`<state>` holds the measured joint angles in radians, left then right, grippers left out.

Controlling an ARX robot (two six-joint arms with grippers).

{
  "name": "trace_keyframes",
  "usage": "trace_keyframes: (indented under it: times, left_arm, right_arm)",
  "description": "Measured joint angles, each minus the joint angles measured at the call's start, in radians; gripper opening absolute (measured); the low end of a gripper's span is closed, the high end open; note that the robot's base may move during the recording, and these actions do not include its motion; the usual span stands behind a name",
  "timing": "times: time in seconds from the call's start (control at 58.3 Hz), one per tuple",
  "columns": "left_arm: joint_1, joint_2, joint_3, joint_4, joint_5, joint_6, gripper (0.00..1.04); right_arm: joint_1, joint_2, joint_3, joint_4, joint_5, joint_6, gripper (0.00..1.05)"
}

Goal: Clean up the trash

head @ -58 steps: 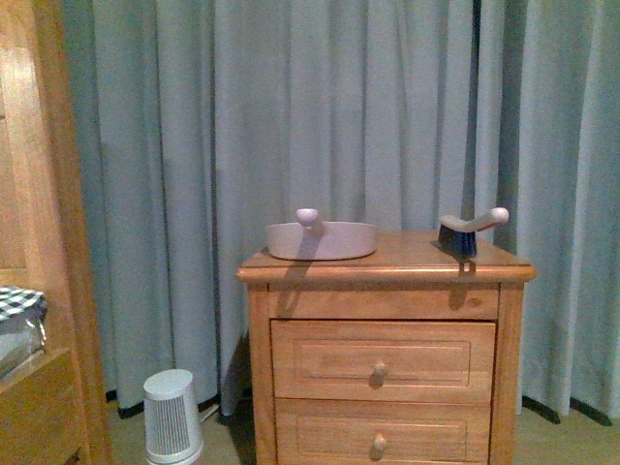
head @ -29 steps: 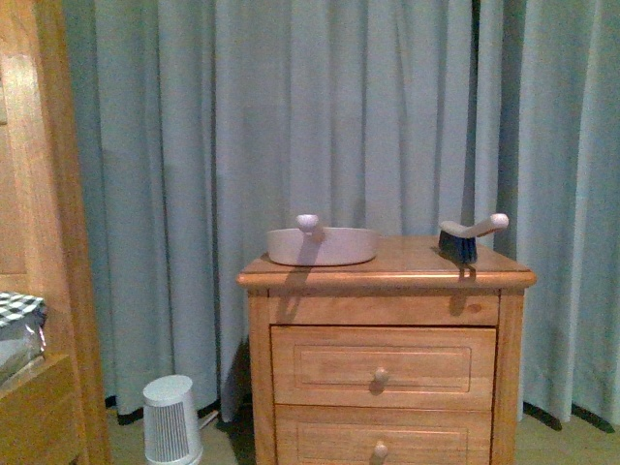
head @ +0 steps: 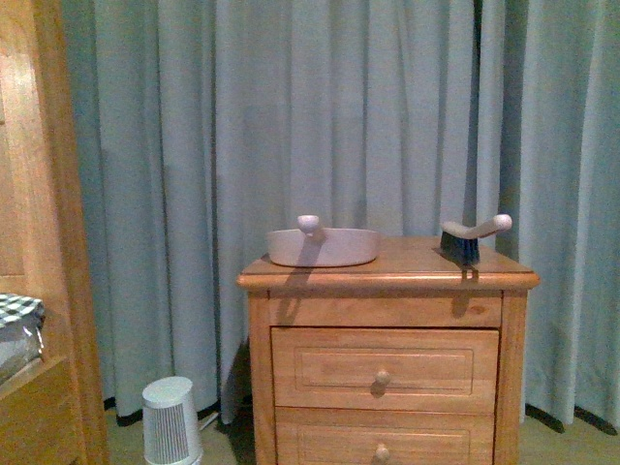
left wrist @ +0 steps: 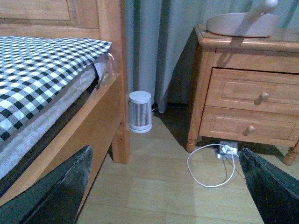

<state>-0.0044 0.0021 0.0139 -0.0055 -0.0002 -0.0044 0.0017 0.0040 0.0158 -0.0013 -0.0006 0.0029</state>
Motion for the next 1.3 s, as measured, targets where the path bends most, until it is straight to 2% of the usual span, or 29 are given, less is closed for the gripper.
trace_keyframes:
  times: [1.304]
  left_arm:
    - [0.000, 0.000, 0.000, 0.000, 0.000, 0.000, 0.97]
  right_arm:
    - [0.000, -0.001, 0.000, 0.000, 0.000, 0.000, 0.97]
